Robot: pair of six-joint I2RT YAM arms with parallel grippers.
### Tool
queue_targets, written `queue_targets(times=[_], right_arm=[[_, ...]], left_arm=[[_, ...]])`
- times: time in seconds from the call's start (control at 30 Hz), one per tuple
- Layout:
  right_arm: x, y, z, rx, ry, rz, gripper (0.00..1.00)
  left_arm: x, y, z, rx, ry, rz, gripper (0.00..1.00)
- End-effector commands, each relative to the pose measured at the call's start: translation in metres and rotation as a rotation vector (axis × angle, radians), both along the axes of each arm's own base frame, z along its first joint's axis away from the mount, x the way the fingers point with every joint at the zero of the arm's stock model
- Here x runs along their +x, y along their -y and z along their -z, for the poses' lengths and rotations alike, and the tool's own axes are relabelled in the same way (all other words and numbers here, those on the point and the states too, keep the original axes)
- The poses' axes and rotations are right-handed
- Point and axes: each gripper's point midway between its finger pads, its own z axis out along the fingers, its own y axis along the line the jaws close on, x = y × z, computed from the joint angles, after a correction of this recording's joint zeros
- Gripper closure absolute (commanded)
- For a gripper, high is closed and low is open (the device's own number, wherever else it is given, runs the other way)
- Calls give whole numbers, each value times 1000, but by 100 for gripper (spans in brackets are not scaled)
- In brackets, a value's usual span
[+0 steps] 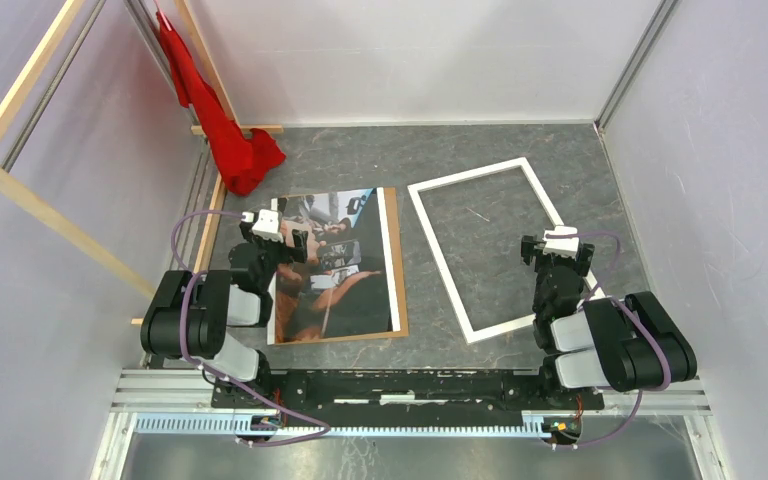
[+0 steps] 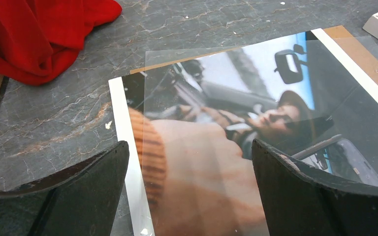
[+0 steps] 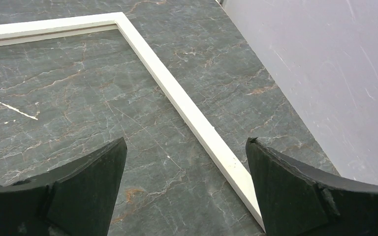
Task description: Put the photo into the frame
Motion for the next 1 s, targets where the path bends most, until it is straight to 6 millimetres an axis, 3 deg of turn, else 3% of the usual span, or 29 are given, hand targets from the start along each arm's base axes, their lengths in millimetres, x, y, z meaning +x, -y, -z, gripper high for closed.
queue_targets(times=[0.0, 0.27, 0.33, 0.4, 0.47, 0.57, 0.67, 0.77, 0.87, 0.97], right_arm=[[-25, 5, 16, -16, -36, 1, 2], [-26, 5, 16, -16, -32, 2, 2], [-24, 10, 8, -2, -4, 43, 2], [-14, 13, 17, 12, -116, 89, 2], [0, 19, 11, 67, -211, 180, 2], [23, 13, -8, 133, -268, 199, 2], [38, -2, -19, 295, -222, 139, 2], [40, -6, -17, 436, -234, 177, 2], [56, -45, -23, 412, -288, -72, 2], [60, -82, -41, 349, -276, -213, 2]], left_arm=[[7, -1, -15, -31, 50, -15, 0], [7, -1, -15, -31, 50, -14, 0], [7, -1, -15, -31, 50, -14, 0], [6, -2, -16, -35, 52, -23, 0], [13, -17, -20, -48, 48, -76, 0], [26, -23, -18, -49, -71, -102, 0], [35, -19, -27, -12, -185, -57, 0], [36, -19, -42, 22, -237, -38, 0], [34, -15, -53, 29, -281, -8, 0], [31, -2, -59, 6, -346, 62, 0]])
